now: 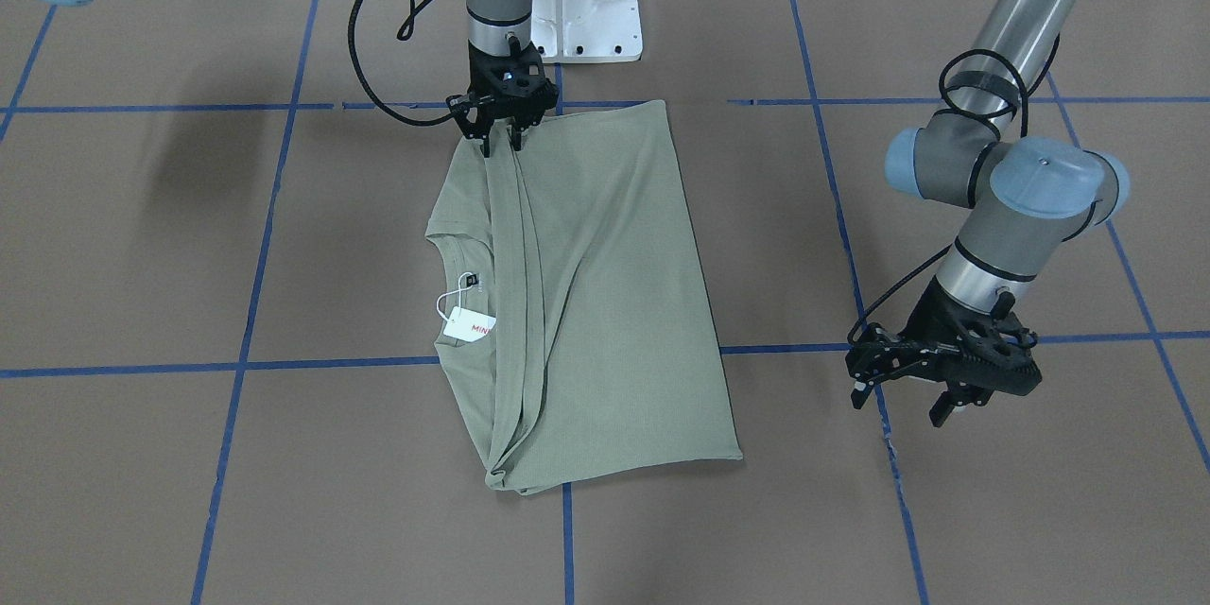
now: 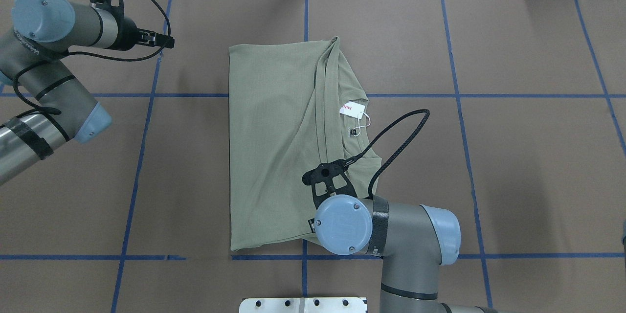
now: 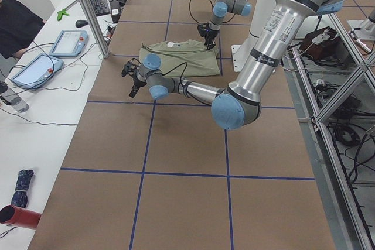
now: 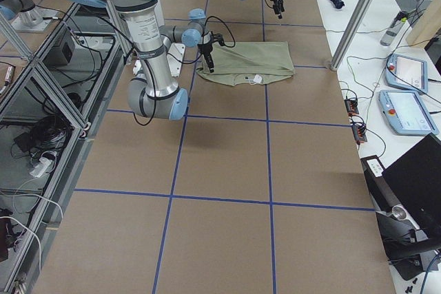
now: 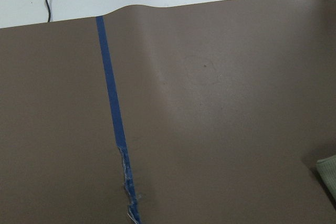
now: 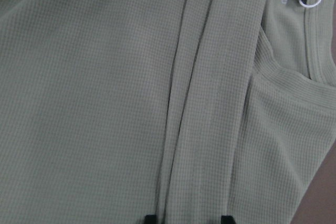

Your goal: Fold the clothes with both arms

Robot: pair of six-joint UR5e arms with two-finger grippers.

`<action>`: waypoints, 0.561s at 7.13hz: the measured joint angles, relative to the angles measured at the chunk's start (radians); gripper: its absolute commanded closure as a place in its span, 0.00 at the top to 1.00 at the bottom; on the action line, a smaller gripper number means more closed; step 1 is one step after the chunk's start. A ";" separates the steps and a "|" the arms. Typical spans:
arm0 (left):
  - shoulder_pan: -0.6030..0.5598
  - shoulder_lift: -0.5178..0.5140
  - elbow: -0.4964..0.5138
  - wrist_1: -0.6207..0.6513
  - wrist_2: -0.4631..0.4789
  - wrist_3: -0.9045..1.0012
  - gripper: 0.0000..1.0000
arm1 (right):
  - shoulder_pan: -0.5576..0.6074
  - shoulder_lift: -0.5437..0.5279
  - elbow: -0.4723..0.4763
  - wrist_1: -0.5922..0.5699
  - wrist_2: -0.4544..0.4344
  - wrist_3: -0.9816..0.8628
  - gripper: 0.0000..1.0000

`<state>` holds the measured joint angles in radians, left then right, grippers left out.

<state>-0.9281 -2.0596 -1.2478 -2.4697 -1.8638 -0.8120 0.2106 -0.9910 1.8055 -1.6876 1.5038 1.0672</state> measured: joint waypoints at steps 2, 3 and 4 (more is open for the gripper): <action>0.000 0.001 0.001 0.000 0.000 0.000 1.00 | -0.003 0.000 0.000 0.000 0.000 0.000 0.40; 0.000 0.001 0.001 0.000 0.000 0.001 1.00 | -0.004 0.001 0.000 0.001 -0.001 0.000 0.24; 0.000 0.001 0.001 0.000 0.000 0.001 1.00 | -0.005 0.001 0.000 0.001 -0.001 0.000 0.03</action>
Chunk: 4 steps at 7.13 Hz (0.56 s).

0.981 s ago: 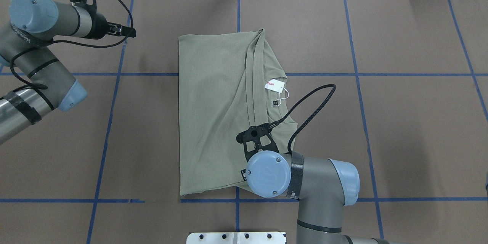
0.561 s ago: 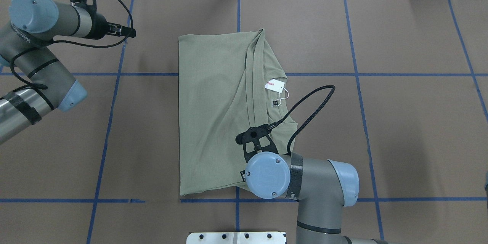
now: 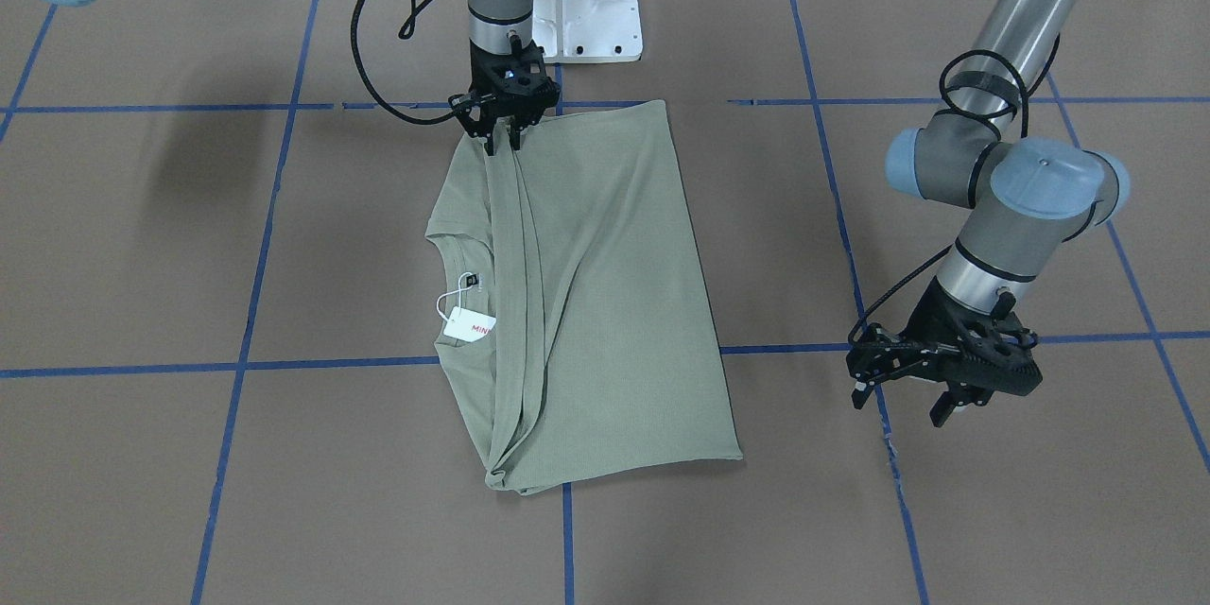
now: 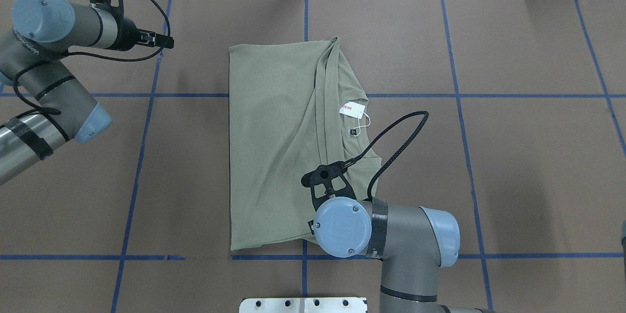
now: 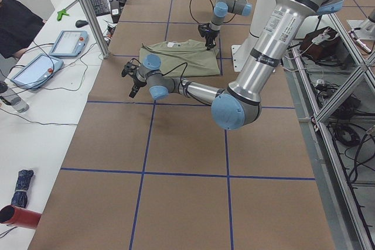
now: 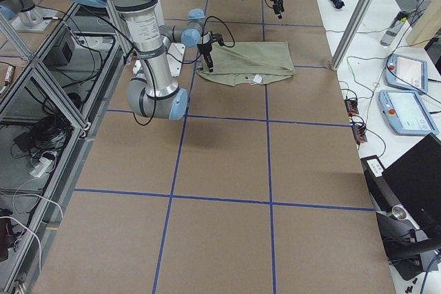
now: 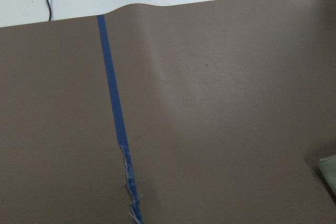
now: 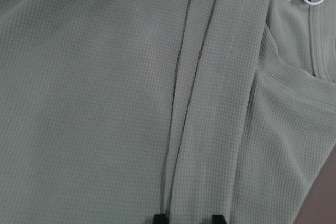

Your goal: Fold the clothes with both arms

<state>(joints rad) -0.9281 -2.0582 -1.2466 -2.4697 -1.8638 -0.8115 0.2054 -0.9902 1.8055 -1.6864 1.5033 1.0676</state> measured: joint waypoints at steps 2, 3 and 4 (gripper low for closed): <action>0.000 0.000 0.000 0.000 0.000 0.000 1.00 | -0.001 0.000 0.000 -0.001 0.000 0.000 0.00; 0.002 0.000 -0.001 0.000 0.001 0.000 1.00 | -0.001 0.000 0.000 -0.002 0.000 0.001 0.00; 0.005 0.000 -0.002 0.000 0.000 -0.001 1.00 | 0.005 -0.001 0.005 -0.008 0.000 0.001 0.00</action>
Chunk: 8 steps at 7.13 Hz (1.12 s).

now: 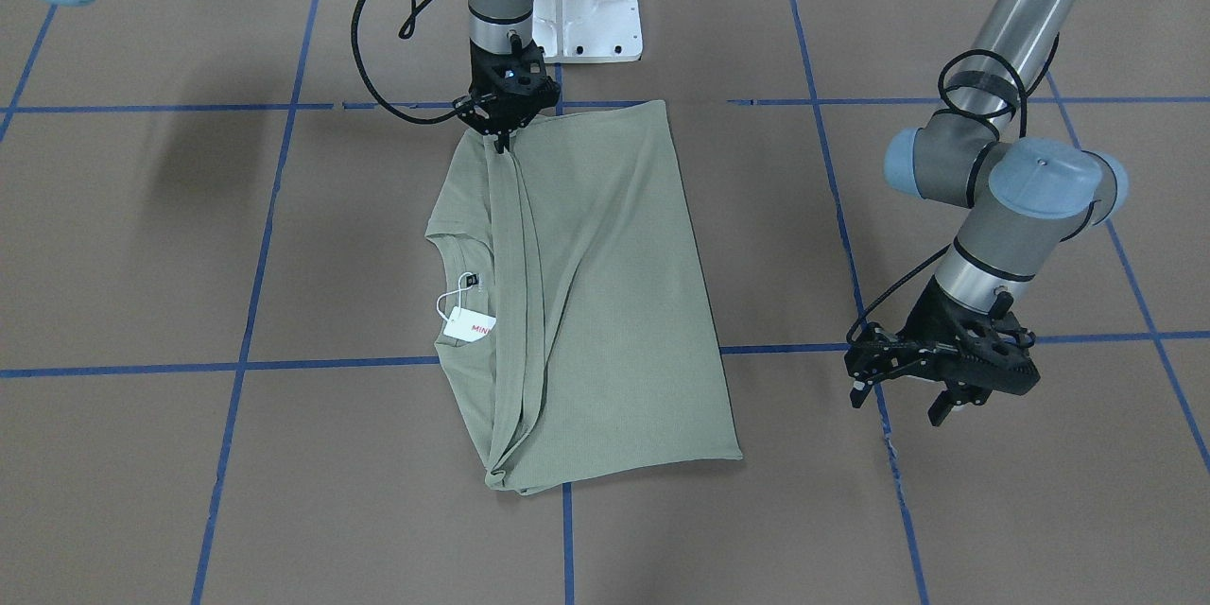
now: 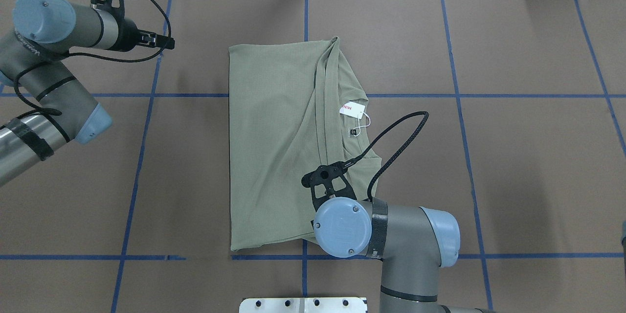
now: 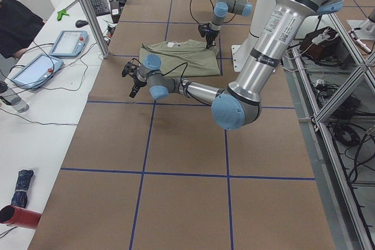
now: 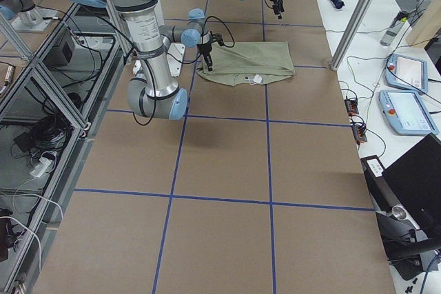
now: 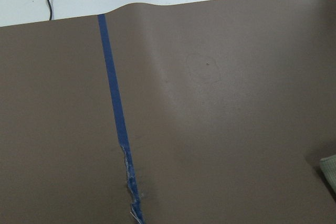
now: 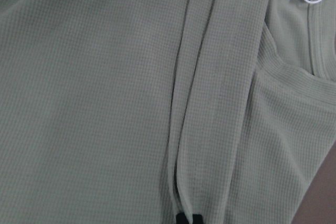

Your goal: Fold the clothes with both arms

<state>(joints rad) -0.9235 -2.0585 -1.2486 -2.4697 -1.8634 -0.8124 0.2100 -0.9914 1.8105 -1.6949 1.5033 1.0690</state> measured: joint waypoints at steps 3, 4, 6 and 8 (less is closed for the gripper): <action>0.004 0.001 -0.001 0.000 0.001 -0.001 1.00 | 0.029 -0.043 0.096 -0.088 0.003 0.020 0.00; 0.005 0.001 -0.002 0.000 0.001 -0.001 1.00 | 0.027 -0.081 0.122 -0.098 0.002 0.070 0.00; 0.006 0.002 -0.001 0.000 0.000 -0.001 1.00 | -0.007 -0.120 0.141 -0.100 -0.005 0.220 1.00; 0.009 0.004 0.001 0.000 0.000 -0.001 1.00 | -0.026 -0.118 0.144 -0.096 -0.007 0.316 1.00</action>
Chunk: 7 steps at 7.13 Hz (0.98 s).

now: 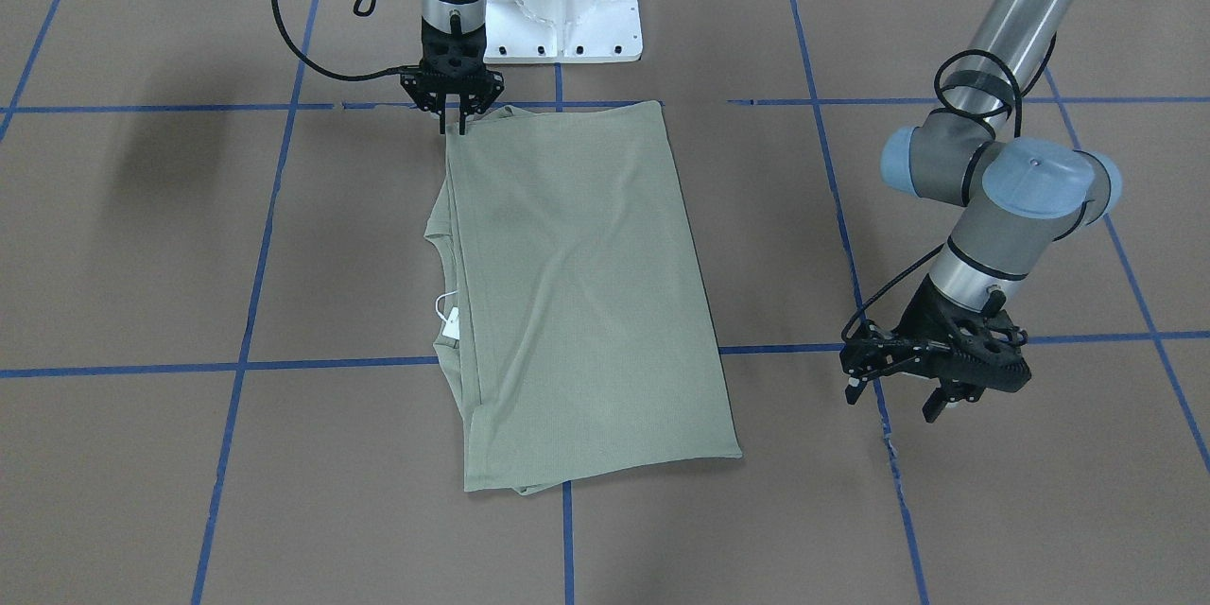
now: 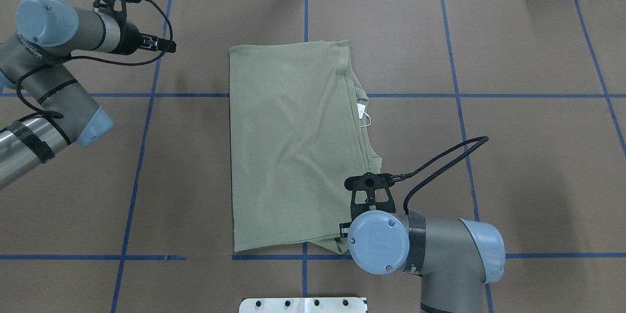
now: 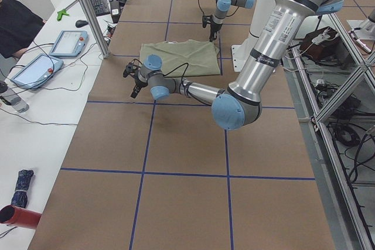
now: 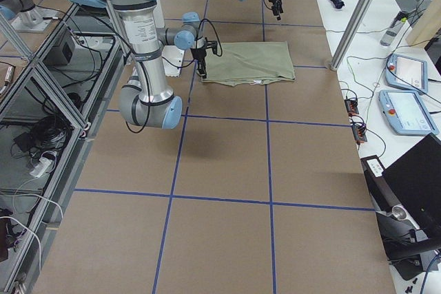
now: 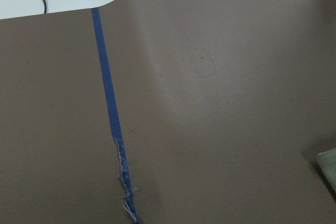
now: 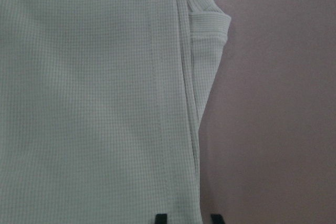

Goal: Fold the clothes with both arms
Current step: 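Lower both grippers to the shirt's corners nearest the robot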

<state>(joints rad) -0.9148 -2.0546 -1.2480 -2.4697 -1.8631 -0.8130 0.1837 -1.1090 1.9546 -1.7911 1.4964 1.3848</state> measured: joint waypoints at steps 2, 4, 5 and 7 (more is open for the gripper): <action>0.003 0.000 -0.003 0.000 -0.001 0.000 1.00 | 0.048 0.009 -0.004 0.080 0.008 -0.011 1.00; 0.007 -0.001 -0.037 0.005 -0.012 -0.052 1.00 | 0.104 0.001 -0.004 0.247 0.011 0.005 1.00; 0.022 0.013 -0.093 0.012 -0.030 -0.143 1.00 | 0.115 -0.028 0.004 0.357 0.011 0.060 1.00; 0.119 0.131 -0.332 0.037 -0.040 -0.326 1.00 | 0.118 -0.140 0.076 0.496 0.001 0.204 1.00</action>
<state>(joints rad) -0.7957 -1.9241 -1.5799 -2.4330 -1.9027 -1.1389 0.3018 -1.2495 2.0304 -1.2953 1.4972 1.5885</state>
